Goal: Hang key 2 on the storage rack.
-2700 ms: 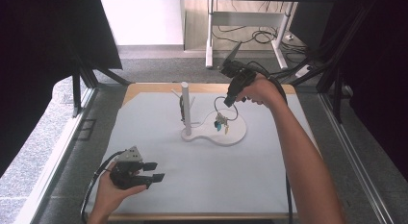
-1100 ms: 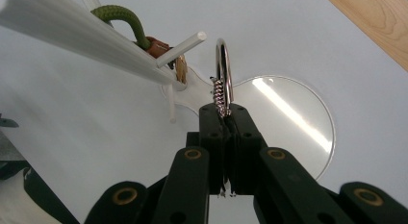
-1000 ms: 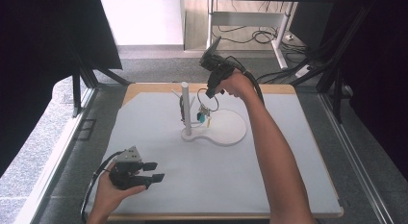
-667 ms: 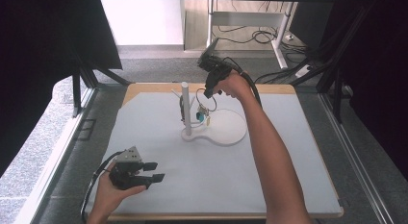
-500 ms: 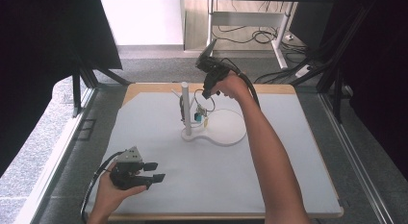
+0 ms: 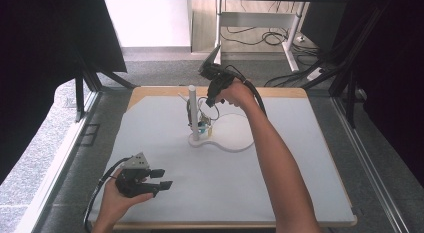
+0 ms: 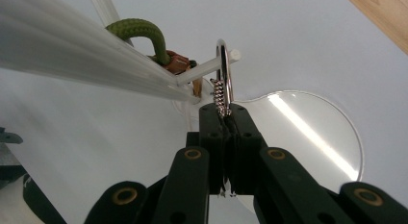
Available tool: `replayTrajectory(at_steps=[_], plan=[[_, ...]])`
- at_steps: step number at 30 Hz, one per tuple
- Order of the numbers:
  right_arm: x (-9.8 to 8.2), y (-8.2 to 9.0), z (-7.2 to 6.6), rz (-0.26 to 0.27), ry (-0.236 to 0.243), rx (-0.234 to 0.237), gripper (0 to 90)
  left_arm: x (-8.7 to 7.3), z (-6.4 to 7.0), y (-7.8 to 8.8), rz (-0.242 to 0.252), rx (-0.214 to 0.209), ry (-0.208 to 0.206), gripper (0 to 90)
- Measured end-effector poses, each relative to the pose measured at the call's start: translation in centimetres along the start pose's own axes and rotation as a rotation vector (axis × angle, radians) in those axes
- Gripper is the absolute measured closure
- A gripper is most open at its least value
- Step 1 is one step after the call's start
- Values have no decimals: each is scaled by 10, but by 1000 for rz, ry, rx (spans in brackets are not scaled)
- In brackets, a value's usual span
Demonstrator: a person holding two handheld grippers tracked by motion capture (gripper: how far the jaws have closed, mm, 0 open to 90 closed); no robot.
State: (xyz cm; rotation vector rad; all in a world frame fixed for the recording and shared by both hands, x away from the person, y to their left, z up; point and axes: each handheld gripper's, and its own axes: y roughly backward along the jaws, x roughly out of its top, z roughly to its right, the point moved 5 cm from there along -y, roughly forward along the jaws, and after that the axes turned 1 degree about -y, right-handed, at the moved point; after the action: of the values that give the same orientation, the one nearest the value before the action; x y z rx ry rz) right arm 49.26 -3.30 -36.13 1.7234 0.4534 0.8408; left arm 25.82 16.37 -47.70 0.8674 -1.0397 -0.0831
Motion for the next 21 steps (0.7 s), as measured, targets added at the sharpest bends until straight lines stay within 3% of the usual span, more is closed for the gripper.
replayTrajectory(at_steps=[21], plan=[[-11, -21, -12, -15, 33, 54, 836, -1, -1, -3, -12, 4, -4, 476]])
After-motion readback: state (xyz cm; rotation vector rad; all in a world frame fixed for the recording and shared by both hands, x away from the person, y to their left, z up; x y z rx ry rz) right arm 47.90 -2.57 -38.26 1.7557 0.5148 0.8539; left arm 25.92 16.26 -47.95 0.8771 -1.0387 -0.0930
